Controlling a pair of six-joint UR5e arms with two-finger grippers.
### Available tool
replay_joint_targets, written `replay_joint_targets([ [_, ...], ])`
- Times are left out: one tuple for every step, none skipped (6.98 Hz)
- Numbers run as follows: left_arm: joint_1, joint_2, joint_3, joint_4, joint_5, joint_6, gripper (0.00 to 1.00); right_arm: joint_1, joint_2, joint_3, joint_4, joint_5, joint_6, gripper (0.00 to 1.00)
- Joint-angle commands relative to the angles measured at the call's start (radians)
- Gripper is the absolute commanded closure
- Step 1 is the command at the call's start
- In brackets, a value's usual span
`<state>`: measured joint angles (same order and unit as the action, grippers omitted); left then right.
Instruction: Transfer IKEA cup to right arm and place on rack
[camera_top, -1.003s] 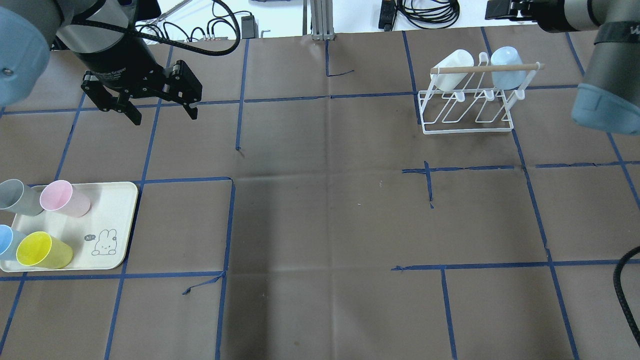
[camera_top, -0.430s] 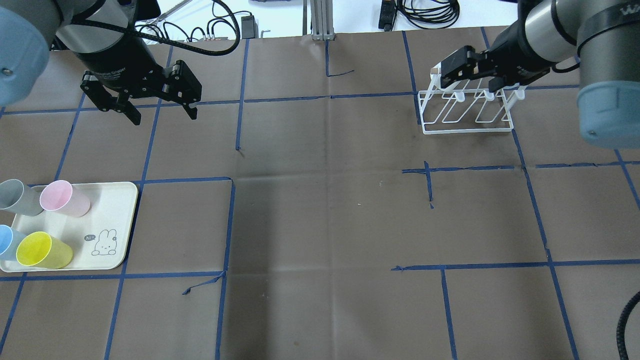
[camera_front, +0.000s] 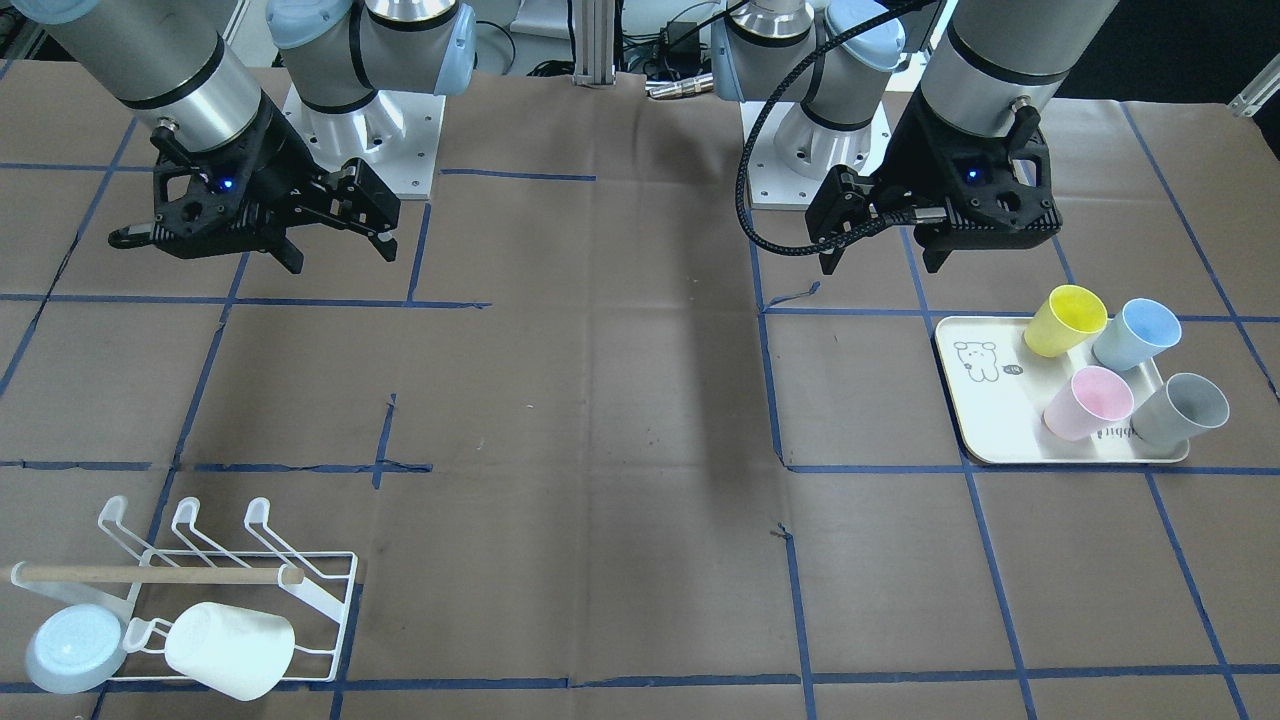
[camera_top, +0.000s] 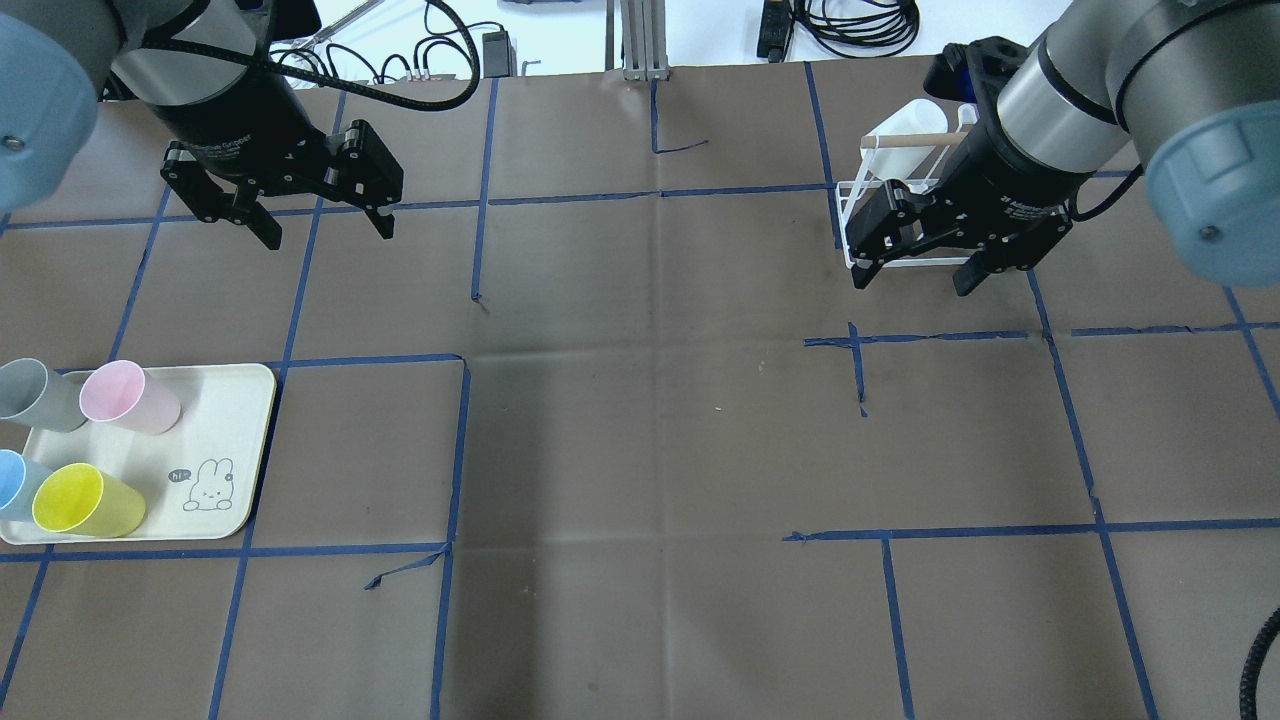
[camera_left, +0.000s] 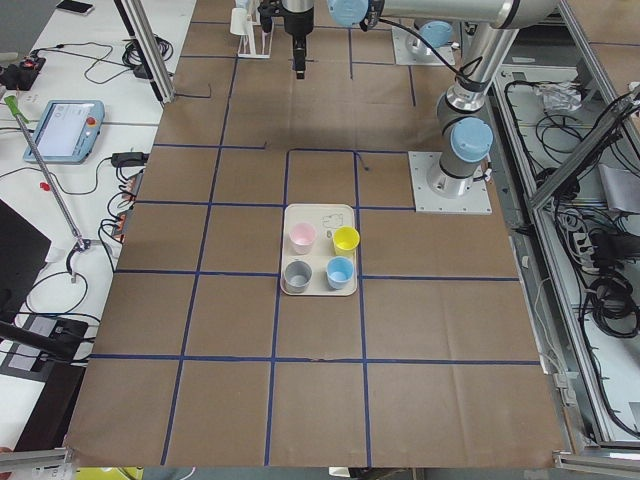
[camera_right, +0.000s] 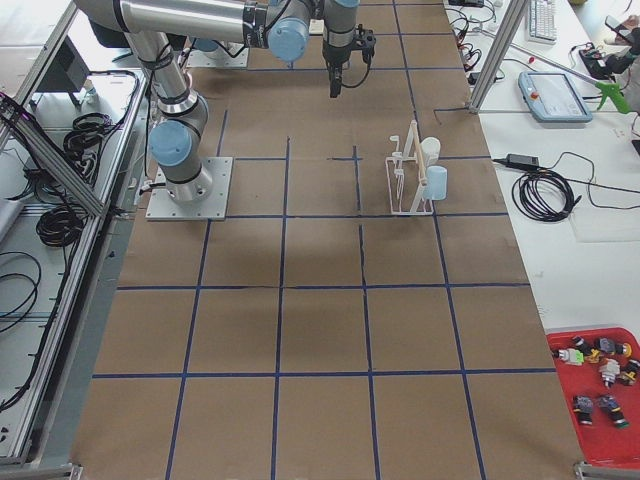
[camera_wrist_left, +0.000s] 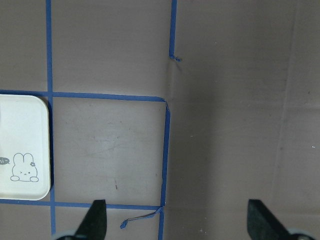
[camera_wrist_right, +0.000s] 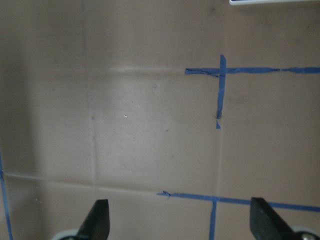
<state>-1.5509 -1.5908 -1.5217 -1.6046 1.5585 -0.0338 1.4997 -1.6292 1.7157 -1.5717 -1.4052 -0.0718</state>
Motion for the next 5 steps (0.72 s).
replay_joint_targets([
  [0.000, 0.000, 0.000, 0.000, 0.000, 0.000, 0.00, 0.010, -0.001, -0.059, 0.103, -0.148, 0.138, 0.00],
  [0.000, 0.000, 0.000, 0.000, 0.000, 0.000, 0.00, 0.037, 0.000, -0.088, 0.101, -0.132, 0.170, 0.00],
  [0.000, 0.000, 0.000, 0.000, 0.000, 0.000, 0.00, 0.078, 0.002, -0.096, 0.085, -0.130, 0.171, 0.00],
  [0.000, 0.000, 0.000, 0.000, 0.000, 0.000, 0.00, 0.103, 0.008, -0.096, 0.061, -0.130, 0.168, 0.00],
  [0.000, 0.000, 0.000, 0.000, 0.000, -0.002, 0.00, 0.108, 0.026, -0.097, 0.029, -0.133, 0.153, 0.00],
])
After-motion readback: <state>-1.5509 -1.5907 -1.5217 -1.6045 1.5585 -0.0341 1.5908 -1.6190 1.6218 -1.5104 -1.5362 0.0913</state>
